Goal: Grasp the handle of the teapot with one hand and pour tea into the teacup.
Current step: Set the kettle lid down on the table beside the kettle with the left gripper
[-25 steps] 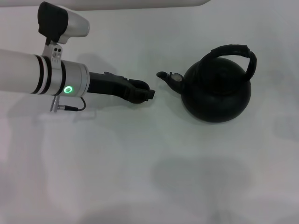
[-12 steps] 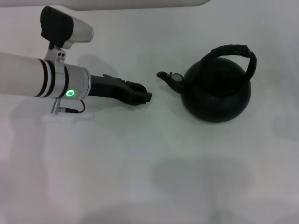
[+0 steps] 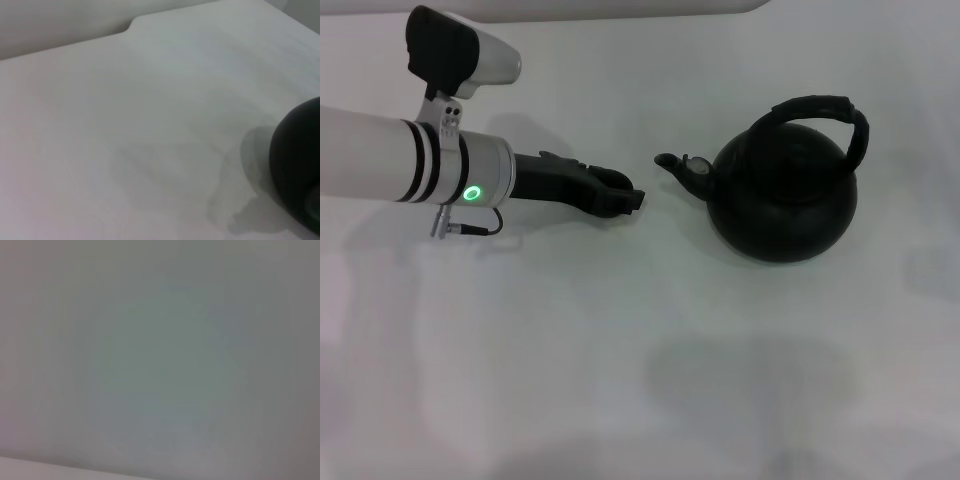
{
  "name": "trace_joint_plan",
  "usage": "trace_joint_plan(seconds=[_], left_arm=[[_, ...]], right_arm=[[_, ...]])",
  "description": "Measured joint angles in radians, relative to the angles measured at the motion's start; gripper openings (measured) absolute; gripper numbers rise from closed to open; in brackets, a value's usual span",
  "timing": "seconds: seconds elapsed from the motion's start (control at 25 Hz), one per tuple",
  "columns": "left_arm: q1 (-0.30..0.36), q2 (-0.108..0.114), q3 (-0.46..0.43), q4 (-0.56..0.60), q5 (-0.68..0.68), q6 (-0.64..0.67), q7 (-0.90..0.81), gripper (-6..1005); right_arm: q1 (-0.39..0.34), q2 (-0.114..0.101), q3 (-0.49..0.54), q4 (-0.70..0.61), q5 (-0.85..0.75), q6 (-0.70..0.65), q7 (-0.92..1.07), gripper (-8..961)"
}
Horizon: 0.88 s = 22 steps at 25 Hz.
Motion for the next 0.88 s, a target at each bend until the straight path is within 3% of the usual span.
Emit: trace_joint_plan(seconds=[0.88], left_arm=[[-0.002, -0.005, 0.009, 0.003, -0.004, 0.018, 0.002, 790]], right_arm=[[0.003, 0.000, 0.000, 0.000, 0.000, -0.003, 0.000, 484]])
